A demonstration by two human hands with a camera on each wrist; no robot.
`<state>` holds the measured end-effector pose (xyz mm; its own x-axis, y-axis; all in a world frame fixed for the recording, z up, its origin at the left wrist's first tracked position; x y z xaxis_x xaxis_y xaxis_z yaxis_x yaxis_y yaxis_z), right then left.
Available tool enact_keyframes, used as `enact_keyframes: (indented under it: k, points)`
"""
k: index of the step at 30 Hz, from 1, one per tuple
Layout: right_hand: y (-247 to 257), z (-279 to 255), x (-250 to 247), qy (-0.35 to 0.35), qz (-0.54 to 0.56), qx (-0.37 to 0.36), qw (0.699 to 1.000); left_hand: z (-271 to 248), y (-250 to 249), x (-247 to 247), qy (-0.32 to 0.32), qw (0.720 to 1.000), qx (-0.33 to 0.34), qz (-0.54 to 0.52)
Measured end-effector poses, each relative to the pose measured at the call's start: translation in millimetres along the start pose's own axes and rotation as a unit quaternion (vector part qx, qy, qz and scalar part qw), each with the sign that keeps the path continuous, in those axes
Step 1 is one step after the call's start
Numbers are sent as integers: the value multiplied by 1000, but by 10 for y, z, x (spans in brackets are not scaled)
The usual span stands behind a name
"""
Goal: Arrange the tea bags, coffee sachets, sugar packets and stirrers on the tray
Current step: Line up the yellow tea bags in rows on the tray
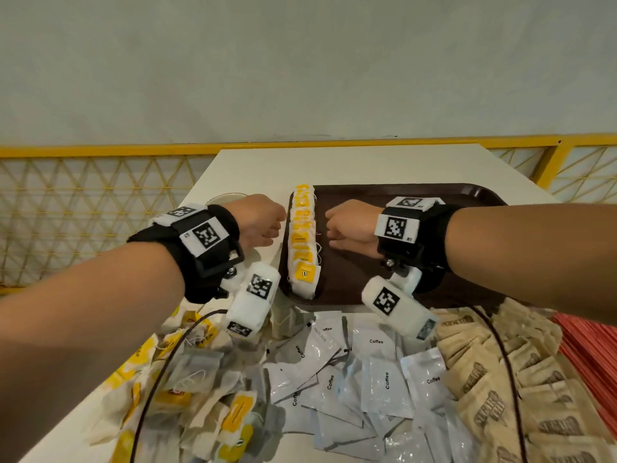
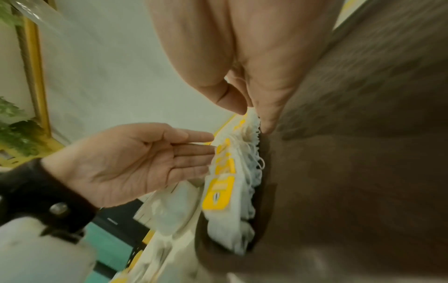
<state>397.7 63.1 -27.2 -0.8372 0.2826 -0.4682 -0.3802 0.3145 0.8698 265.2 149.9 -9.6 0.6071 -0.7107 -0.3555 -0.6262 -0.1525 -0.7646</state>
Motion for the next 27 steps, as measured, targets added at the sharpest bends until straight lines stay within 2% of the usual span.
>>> enact_keyframes:
  k: [1,4,7,11,13,16,19,22,27]
  points:
    - [-93,-18,24,2,65,44,997,-29,38,16,12,1000,-10,-3]
    - [-167,11,192,34,79,45,995,-90,120,72,32,999,-17,-13]
    - [-177,19,331,51,88,47,994,-118,96,134,32,999,3,-17]
    - [-179,24,328,23,95,31,995,-134,93,152,22,1000,9,-12]
    - [-181,-17,307,22,108,31,993,-152,89,110,-8,1000,12,-24]
    - [-144,-156,255,21,97,45,994,-218,100,93,2,999,15,-32]
    - [-137,-309,276,46,91,62,993,-254,130,72,-18,1000,17,9]
    - [-80,-465,320,41,102,81,991,-314,137,118,-16,998,35,47]
    - [37,-504,306,7,116,47,992,-336,65,136,-39,987,70,142]
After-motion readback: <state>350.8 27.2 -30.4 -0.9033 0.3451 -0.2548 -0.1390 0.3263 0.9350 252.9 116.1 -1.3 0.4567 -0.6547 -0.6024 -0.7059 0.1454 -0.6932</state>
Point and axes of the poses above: each hand's wrist, its own z-axis towards the middle knuckle, its own x-axis out of the palm, y = z × x, the point moved 6 cm from there along z, towards the middle knuckle, and after that the axes turned 9 degrees about -x, right-handed, at the moved point
